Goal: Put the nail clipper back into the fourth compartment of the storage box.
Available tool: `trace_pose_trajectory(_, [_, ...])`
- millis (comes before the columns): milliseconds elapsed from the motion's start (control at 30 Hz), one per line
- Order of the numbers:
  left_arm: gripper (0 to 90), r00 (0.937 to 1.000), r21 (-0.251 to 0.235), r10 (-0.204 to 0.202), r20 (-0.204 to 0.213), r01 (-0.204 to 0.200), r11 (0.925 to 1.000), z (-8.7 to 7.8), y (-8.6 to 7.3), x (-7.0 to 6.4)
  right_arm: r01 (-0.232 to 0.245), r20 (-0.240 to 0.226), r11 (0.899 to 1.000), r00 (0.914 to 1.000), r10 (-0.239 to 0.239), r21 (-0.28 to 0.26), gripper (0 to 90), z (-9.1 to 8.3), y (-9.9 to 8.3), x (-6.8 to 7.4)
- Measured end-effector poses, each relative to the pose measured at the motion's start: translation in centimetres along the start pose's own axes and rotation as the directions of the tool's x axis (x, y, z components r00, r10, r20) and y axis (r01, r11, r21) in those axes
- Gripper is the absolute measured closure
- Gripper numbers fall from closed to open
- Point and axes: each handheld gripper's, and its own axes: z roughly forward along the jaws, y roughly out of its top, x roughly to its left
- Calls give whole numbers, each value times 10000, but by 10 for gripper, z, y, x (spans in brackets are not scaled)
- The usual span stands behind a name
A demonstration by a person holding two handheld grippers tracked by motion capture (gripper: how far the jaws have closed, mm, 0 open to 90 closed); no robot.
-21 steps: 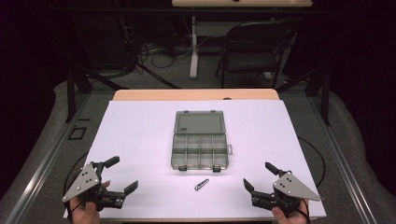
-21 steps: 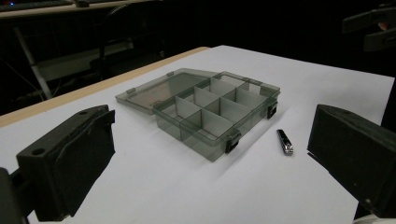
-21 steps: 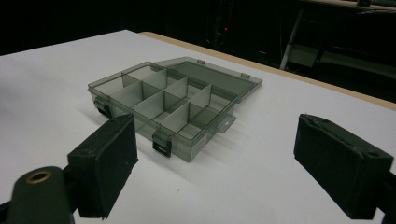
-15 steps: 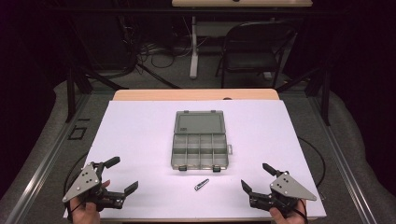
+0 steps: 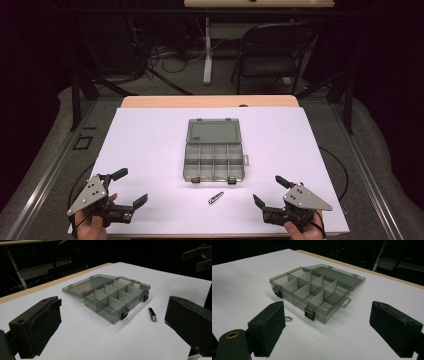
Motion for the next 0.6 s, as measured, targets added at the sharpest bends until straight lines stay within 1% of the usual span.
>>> trace_pose_trajectory(67, [3, 10000, -9, -18, -17, 18, 10000, 0, 0, 0, -11, -169, 9998, 9999, 15, 218, 128, 2, 2, 0])
trace_pose_trajectory(167, [3, 10000, 48, 6, -44, -6, 10000, 0, 0, 0, 29, -242, 9996, 9997, -22, 279, 128, 3, 4, 1])
trace_pose_trajectory(267, [4, 9999, 90, 76, -78, -75, 9999, 0, 0, 1, 42, -296, 9995, 9996, -33, 303, 130, 3, 6, 1])
trace_pose_trajectory(300, [4, 9999, 97, 69, -113, -68, 9999, 0, -1, 1, 49, -338, 9995, 9994, -38, 323, 130, 4, 7, 1])
trace_pose_trajectory(400, [3, 10000, 123, 3, -41, -2, 9999, 0, -1, 2, 68, -309, 9996, 9995, -59, 280, 130, 5, 9, 2])
trace_pose_trajectory(467, [3, 10000, 161, -50, -79, 52, 9999, 0, -1, 2, -6, -391, 9997, 9992, 16, 235, 130, 6, 11, 2])
trace_pose_trajectory(600, [3, 9999, 175, -105, -88, 107, 9998, 0, -1, 3, 154, -549, 9993, 9984, -134, 347, 130, 10, 14, 5])
